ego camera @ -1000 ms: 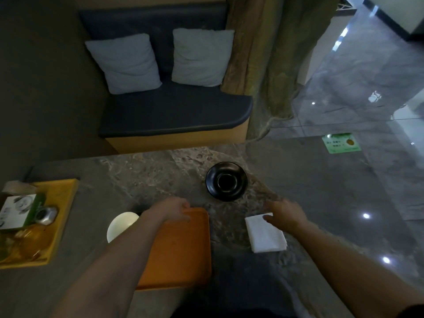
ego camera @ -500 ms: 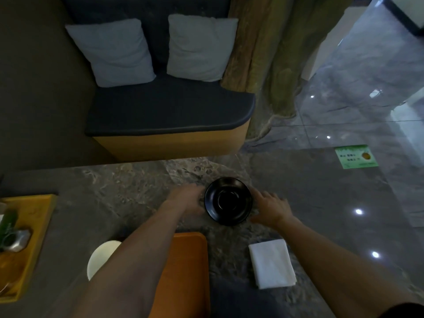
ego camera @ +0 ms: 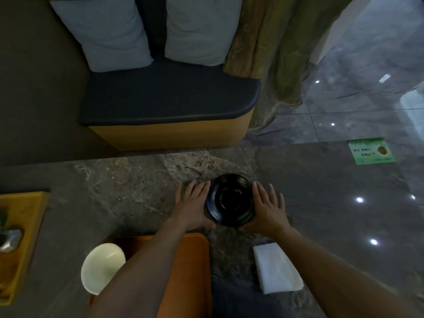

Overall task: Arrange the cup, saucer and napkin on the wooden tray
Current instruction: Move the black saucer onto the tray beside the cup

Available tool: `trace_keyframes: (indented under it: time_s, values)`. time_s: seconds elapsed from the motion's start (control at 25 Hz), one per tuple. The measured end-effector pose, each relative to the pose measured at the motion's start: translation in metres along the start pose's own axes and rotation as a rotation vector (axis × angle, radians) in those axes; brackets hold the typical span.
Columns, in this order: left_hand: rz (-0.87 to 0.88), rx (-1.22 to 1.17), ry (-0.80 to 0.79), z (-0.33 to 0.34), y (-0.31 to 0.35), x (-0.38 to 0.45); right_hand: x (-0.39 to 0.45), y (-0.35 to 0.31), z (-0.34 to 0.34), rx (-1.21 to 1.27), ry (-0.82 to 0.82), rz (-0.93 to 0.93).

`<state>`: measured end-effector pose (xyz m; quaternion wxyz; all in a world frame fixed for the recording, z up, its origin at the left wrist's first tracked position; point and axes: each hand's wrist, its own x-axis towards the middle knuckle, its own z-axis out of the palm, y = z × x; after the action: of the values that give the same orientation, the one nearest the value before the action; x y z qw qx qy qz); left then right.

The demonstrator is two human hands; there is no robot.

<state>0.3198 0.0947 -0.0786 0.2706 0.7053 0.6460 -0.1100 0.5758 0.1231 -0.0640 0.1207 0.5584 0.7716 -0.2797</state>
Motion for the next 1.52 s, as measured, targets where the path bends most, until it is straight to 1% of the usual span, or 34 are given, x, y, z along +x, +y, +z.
trace_keyframes:
  time_s: [0.24, 0.64, 0.96, 1.24, 1.52]
  values:
    - [0.028, -0.112, 0.097, 0.010, -0.005, -0.001, 0.002, 0.008, 0.009, 0.011, -0.002, 0.071]
    - [0.032, -0.146, 0.114, 0.016, -0.008, 0.001, 0.001, 0.016, 0.020, 0.106, 0.037, 0.053]
    - [0.028, -0.225, 0.175, 0.023, -0.007, 0.001, 0.002, 0.016, 0.021, 0.131, 0.056, 0.056]
    - [0.006, -0.281, 0.182, 0.020, -0.006, -0.011, -0.005, 0.010, 0.016, 0.141, 0.033, 0.023]
    - [-0.008, -0.304, 0.225, -0.002, 0.007, -0.049, -0.034, -0.001, 0.000, 0.160, 0.090, -0.042]
